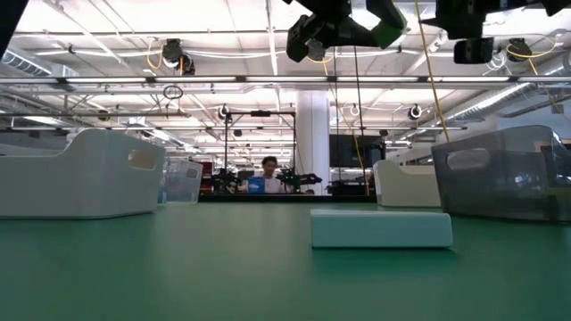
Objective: Sort & place blocks by color
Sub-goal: Put the green block into the black transparent bin
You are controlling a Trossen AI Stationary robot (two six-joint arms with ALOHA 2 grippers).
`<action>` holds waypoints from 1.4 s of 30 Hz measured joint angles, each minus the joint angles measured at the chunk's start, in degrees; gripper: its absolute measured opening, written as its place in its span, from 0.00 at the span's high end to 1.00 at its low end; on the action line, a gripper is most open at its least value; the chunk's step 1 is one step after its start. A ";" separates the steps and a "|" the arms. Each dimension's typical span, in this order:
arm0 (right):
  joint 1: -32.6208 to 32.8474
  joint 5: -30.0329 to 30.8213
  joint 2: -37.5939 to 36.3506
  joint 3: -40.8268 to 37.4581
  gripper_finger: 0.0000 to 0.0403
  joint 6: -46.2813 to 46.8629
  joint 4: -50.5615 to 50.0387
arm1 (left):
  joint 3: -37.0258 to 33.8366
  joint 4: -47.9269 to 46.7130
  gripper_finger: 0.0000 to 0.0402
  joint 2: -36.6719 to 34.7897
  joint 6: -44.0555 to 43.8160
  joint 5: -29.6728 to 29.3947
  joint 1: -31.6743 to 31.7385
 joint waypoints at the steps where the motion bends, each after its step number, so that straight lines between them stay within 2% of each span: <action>1: 0.00 0.02 0.00 -0.50 0.56 0.08 2.13 | 0.00 0.00 0.63 0.00 0.05 -0.02 0.18; 7: 0.00 0.31 0.53 -5.62 0.56 5.51 17.09 | 0.97 -1.58 0.63 0.02 1.02 -1.08 0.73; 11: -0.02 -1.55 1.16 -11.05 0.56 8.44 35.02 | 3.64 -7.06 0.63 0.02 2.41 -2.47 0.86; 13: 0.00 -3.23 1.72 -12.32 0.56 9.26 39.86 | 5.34 -11.39 0.63 0.07 2.67 -4.76 0.86; 17: 0.00 -4.54 1.86 -12.45 0.56 5.62 38.06 | 9.07 -17.69 0.63 0.07 3.69 -9.62 0.97; 19: 0.00 -4.04 1.93 -12.45 0.56 5.45 36.69 | 10.40 -19.84 0.63 0.07 3.45 -10.11 0.97; 22: 0.00 -0.59 2.02 -11.77 0.56 4.90 30.25 | 11.90 -20.13 0.63 0.07 3.51 -10.46 0.97; 26: 0.00 7.92 2.83 -11.60 0.56 3.25 25.01 | 13.09 -20.00 0.63 0.07 2.85 -10.51 0.97; 32: 0.36 13.78 5.84 -11.58 0.56 -0.21 29.42 | 13.09 -20.63 0.63 0.07 -0.91 -10.51 1.32; 38: 3.58 15.94 10.65 -11.51 0.56 -2.00 34.93 | 13.09 -23.36 0.63 0.07 -5.38 -10.53 2.78; 42: 5.26 22.03 13.29 -11.51 0.56 -3.36 36.86 | 13.09 -23.34 0.63 0.07 -6.49 -10.37 3.67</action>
